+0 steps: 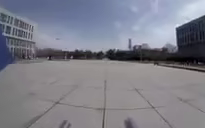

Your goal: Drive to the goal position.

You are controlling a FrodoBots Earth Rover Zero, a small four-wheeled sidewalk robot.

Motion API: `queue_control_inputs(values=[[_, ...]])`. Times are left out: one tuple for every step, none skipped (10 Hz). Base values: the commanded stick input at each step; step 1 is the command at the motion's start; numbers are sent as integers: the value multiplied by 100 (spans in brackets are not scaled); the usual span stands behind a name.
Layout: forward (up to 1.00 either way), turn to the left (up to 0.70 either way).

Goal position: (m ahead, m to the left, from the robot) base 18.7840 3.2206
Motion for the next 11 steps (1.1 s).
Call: queue_control_inputs(values=[[85,-34],[85,-34],[85,-34],[85,0],[85,0],[85,0],[85,0],[85,0],[85,0],[85,0],[85,0]])
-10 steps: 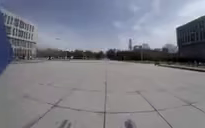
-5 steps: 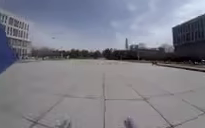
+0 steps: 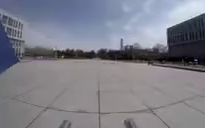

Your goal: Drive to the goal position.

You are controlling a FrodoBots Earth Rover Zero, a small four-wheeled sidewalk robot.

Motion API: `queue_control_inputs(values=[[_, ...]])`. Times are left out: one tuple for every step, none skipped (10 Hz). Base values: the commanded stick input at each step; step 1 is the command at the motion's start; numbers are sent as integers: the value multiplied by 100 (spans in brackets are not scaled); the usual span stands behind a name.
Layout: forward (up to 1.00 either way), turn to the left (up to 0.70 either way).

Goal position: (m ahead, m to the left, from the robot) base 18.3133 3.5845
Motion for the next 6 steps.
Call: queue_control_inputs(values=[[85,0],[85,0],[85,0],[85,0],[85,0],[85,0]])
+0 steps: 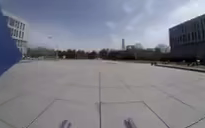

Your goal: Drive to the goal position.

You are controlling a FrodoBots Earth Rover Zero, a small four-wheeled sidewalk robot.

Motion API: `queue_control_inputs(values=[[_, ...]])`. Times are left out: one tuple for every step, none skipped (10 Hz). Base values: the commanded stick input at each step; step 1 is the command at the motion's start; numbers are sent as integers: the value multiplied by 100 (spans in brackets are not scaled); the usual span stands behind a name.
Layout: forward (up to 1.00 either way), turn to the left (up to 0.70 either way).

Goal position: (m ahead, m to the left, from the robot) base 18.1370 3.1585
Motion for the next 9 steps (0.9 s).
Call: queue_control_inputs(values=[[85,0],[85,0],[85,0],[85,0],[85,0],[85,0],[85,0],[85,0],[85,0]])
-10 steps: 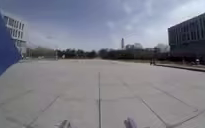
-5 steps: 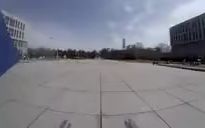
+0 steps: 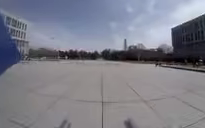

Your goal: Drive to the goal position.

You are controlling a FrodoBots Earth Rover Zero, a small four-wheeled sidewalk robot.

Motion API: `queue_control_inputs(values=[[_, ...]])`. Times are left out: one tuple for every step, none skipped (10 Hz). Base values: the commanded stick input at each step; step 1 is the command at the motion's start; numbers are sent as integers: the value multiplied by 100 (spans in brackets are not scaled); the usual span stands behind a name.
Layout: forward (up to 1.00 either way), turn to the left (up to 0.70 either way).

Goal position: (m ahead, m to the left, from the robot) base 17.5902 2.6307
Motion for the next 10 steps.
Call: queue_control_inputs(values=[[85,0],[85,0],[85,0],[85,0],[85,0],[85,0],[85,0],[85,0],[85,0],[85,0]])
